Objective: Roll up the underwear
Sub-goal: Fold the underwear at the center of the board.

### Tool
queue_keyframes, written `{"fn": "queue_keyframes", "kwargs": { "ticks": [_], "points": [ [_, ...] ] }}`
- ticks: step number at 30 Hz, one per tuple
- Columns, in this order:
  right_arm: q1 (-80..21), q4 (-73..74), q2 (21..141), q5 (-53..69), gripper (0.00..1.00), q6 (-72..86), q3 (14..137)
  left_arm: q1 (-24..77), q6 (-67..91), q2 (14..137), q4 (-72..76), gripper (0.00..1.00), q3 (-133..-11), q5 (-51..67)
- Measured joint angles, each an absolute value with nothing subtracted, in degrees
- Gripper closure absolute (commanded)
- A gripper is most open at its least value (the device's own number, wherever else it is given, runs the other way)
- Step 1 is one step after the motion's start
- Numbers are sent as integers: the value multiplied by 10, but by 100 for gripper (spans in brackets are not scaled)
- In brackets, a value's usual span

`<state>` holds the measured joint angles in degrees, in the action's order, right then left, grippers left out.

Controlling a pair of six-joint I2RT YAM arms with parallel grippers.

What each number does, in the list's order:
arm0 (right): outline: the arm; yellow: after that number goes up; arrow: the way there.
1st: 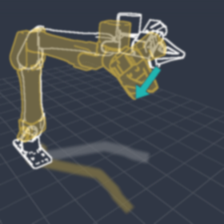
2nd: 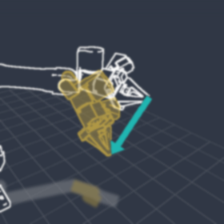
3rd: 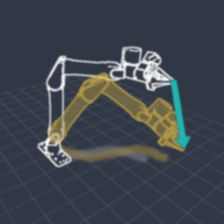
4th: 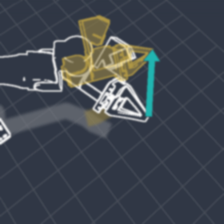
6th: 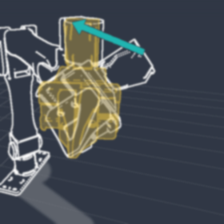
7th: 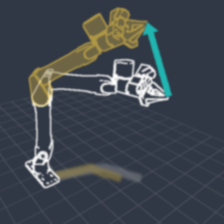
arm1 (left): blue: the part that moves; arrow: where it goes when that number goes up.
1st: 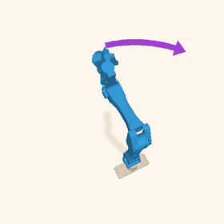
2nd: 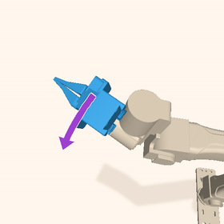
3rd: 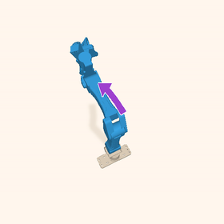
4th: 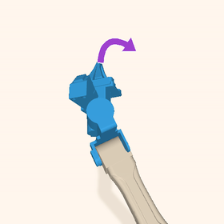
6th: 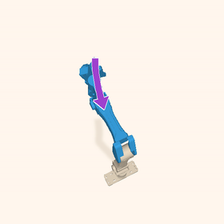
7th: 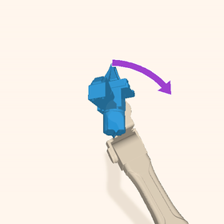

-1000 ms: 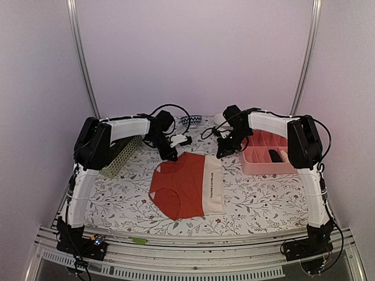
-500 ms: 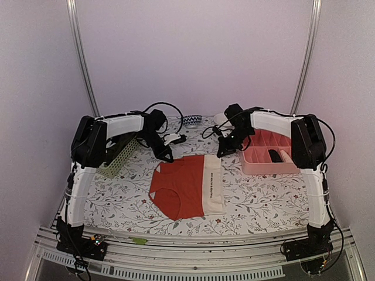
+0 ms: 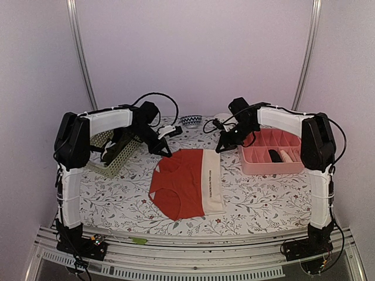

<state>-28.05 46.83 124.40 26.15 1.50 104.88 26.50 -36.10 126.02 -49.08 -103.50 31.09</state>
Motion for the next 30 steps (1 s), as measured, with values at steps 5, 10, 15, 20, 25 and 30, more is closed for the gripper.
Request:
{"fn": "queue_keyframes", "kwargs": {
  "ticks": [5, 10, 15, 20, 25, 30],
  "points": [
    [-281, 464, 1214, 281, 100, 14, 1015, 265, -379, 1236, -488, 100, -1000, 321],
    [-282, 459, 1187, 300, 100, 13, 962, 265, -388, 1217, -493, 100, -942, 347],
    [-291, 458, 1173, 318, 100, 12, 917, 265, -389, 1198, -497, 100, -904, 372],
    [-305, 455, 1161, 328, 100, 12, 885, 267, -384, 1183, -500, 100, -868, 393],
    [-316, 455, 1147, 335, 100, 13, 855, 271, -377, 1166, -501, 100, -836, 401],
    [-319, 458, 1120, 337, 100, 14, 834, 275, -370, 1143, -498, 100, -815, 403]
  ]
}}
